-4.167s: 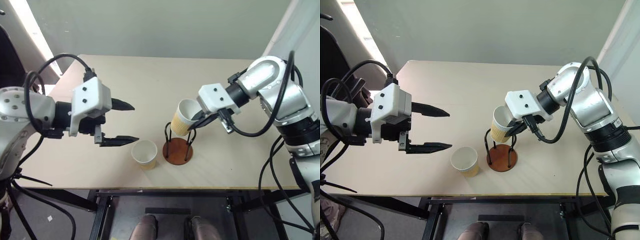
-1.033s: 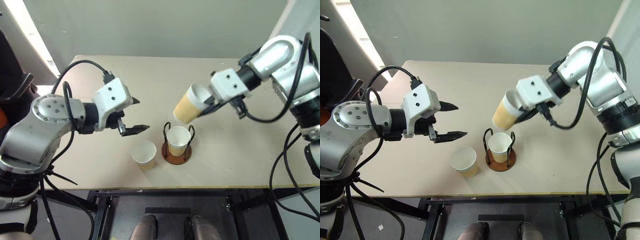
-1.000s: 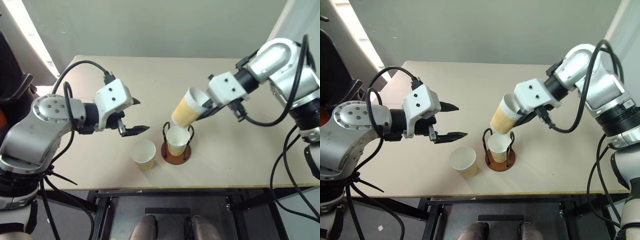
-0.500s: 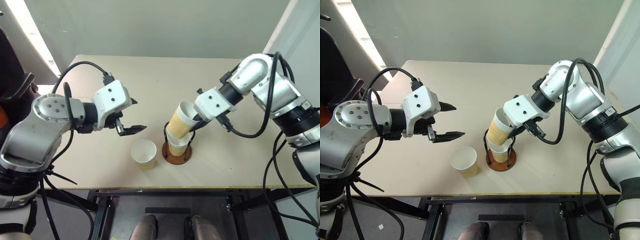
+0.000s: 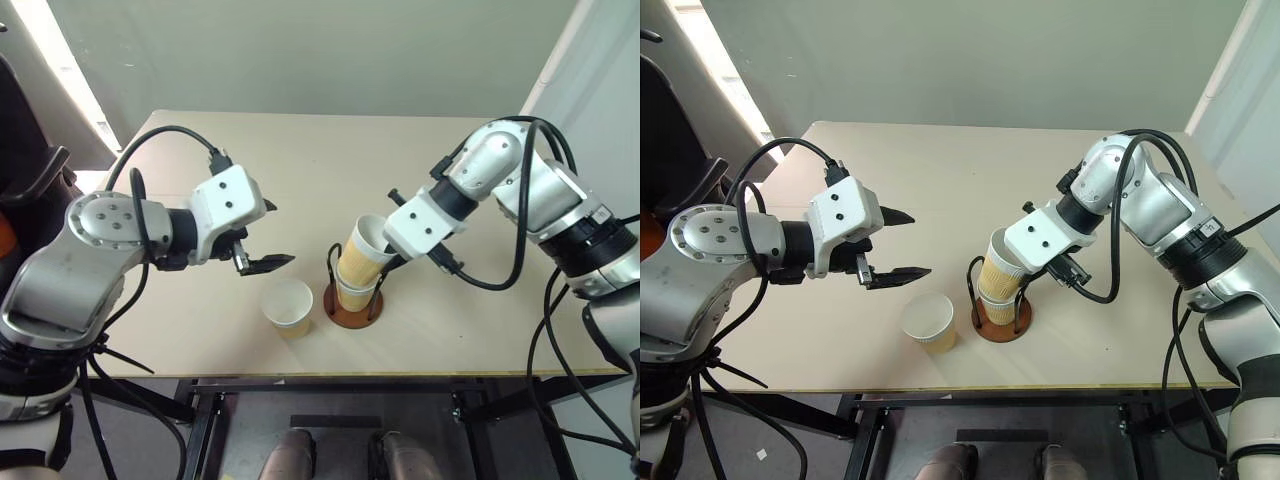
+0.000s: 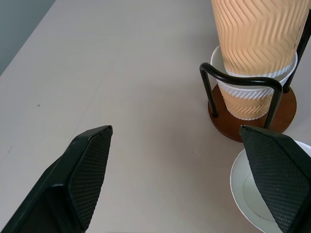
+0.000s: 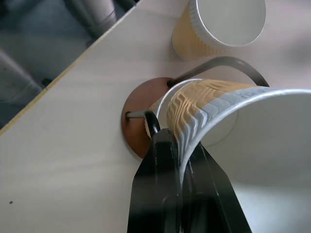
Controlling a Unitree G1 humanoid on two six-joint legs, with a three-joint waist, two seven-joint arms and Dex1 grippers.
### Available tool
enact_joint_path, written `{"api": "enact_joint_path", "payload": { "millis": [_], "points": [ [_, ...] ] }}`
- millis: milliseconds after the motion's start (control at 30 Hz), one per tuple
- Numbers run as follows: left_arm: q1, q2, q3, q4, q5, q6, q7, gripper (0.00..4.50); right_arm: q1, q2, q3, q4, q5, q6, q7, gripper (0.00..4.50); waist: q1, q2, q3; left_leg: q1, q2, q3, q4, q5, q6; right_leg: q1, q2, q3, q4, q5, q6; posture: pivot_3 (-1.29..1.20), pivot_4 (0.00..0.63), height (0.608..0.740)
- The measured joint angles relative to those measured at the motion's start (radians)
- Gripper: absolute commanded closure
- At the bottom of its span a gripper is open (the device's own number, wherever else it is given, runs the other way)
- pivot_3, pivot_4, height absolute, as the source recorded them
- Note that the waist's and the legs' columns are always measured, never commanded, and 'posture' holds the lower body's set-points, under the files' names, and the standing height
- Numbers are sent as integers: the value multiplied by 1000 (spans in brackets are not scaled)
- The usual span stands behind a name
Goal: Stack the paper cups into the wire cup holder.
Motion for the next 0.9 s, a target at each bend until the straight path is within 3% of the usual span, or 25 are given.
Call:
{"api": "enact_joint_path", "payload": {
  "millis": [67, 367, 600, 767, 900],
  "points": [
    [0, 0, 0, 0, 1, 0, 1, 0, -3, 3, 0, 9, -10, -5, 0, 3657, 0, 0, 0, 0, 0, 0, 0, 0, 0, 0, 0, 0, 0, 0, 0, 0, 150, 740],
    [0, 7, -8, 6, 17, -12, -16, 0, -13, 58, -46, 29, -32, 17, 0, 618, 0, 0, 0, 0, 0, 0, 0, 0, 0, 0, 0, 0, 0, 0, 0, 0, 150, 740],
    [-8, 77, -94, 55, 32, -94, -187, 0, 23, 67, -276, -30, 110, 282, -15, 618, 4, -1, -1, -1, -1, 0, 0, -1, -2, 0, 0, 0, -1, -1, -1, 0, 150, 740],
    [-81, 56, -218, 152, 108, -181, -295, 0, 219, 2, -368, -267, 227, 523, -42, 618, 12, -2, -1, -1, -1, 0, 0, -1, -2, 0, 0, 1, -1, 0, 0, 0, 150, 740],
    [-119, 19, -297, 216, 187, -223, -332, 0, 283, -10, -428, -407, 302, 677, -107, 618, 5, -2, -1, -1, -1, 0, 0, 1, -2, 0, 0, 1, -1, 0, 1, 0, 150, 740]
  ]
}}
